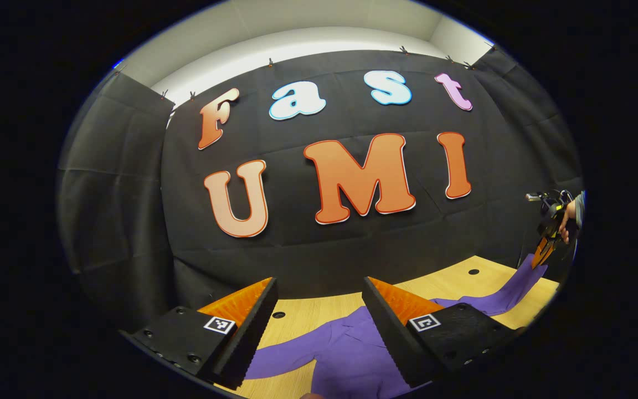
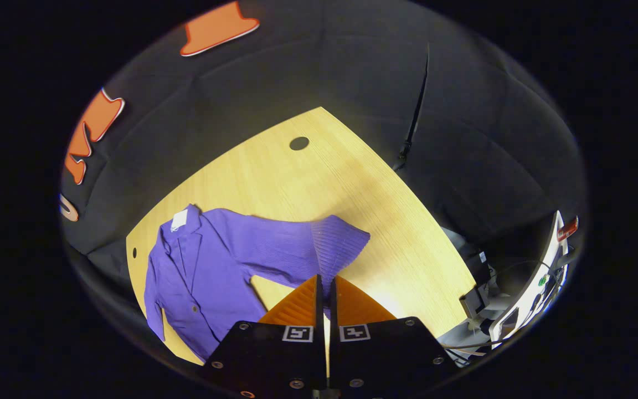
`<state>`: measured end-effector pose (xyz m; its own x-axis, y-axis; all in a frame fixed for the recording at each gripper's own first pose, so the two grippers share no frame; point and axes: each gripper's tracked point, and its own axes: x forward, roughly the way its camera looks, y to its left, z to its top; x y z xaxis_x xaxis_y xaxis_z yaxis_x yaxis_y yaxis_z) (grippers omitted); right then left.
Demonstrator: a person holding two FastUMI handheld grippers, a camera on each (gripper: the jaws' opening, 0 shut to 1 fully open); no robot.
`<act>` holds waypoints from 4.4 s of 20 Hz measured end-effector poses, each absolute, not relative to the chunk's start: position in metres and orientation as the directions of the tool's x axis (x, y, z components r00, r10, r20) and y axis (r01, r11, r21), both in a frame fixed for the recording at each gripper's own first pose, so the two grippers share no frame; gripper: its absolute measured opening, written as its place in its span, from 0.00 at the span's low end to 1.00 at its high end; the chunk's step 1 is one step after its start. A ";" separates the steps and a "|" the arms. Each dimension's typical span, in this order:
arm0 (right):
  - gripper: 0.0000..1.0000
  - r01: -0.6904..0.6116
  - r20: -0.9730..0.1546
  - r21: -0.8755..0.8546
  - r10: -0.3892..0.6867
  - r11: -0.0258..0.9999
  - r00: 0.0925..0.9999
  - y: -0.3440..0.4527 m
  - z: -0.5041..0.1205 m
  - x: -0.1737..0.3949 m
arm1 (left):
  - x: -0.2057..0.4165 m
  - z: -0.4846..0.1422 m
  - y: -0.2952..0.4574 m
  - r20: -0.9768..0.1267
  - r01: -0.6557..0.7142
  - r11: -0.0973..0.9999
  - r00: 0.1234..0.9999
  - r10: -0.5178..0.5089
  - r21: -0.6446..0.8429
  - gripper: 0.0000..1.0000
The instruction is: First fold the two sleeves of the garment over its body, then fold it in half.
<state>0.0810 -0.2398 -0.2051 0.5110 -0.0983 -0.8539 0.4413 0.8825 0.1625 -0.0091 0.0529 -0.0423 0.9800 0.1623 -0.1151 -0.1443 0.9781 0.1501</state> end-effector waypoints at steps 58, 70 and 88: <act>0.95 -0.177 -0.385 0.090 0.198 0.980 0.901 0.127 -0.065 0.141 | -0.065 -0.304 0.370 -0.812 -0.499 0.867 0.507 0.291 -0.001 0.99; 1.00 -0.108 -0.318 0.004 0.104 0.994 0.942 0.052 -0.053 0.089 | -0.117 -0.402 0.380 -0.982 -0.655 0.752 0.181 0.053 -0.080 0.98; 0.95 0.086 -0.385 -0.014 -0.084 0.996 0.919 0.012 -0.079 0.035 | -0.109 -0.456 0.389 -0.998 -0.629 0.777 -0.061 -0.021 0.022 0.34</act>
